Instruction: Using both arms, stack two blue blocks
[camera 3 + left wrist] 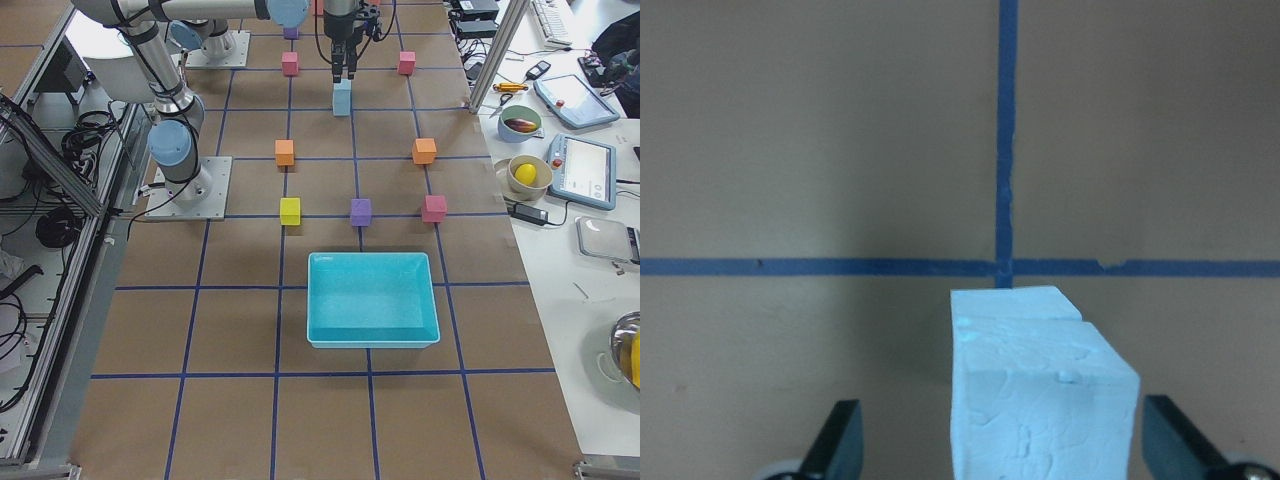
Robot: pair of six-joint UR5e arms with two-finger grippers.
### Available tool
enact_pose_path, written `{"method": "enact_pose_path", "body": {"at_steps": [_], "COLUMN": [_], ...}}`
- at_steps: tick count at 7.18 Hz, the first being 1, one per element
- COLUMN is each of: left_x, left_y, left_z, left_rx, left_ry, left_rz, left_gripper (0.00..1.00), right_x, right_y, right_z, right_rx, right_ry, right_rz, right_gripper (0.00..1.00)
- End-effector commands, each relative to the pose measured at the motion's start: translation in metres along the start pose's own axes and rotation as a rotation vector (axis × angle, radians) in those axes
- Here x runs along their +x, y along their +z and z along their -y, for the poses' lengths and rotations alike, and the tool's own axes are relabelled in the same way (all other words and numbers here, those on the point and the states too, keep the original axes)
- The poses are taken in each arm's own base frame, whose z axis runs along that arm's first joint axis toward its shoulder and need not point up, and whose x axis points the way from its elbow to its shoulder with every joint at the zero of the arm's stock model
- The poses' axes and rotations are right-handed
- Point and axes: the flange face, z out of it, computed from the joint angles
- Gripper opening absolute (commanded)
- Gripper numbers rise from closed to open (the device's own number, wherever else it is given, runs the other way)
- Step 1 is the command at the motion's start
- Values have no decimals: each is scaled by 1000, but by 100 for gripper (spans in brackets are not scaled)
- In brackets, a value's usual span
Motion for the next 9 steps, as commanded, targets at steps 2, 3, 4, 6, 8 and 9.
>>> {"method": "enact_pose_path", "body": {"at_steps": [2, 3, 4, 6, 8, 9], "left_x": [-96, -99, -112, -165, -151, -139], "left_y": [-98, -132, -150, -151, -160, -169], "left_z": [-25, -48, -62, -46, -44, -46], "left_rx": [23, 42, 47, 48, 52, 24], "left_ry": [110, 112, 88, 15, 48, 65], "left_rz": [0, 5, 5, -4, 6, 15], "left_gripper": [100, 100, 100, 100, 100, 100], "right_x": [0, 1, 1, 4, 4, 4], "right_y": [2, -1, -1, 0, 1, 1], "right_z": [1, 0, 0, -3, -3, -3], "right_rx": [-3, 2, 3, -20, -24, -24], "right_ry": [2, -2, -2, 3, 0, 1], "right_rz": [0, -10, -10, -15, -9, -9], "right_gripper": [100, 100, 100, 100, 100, 100]}}
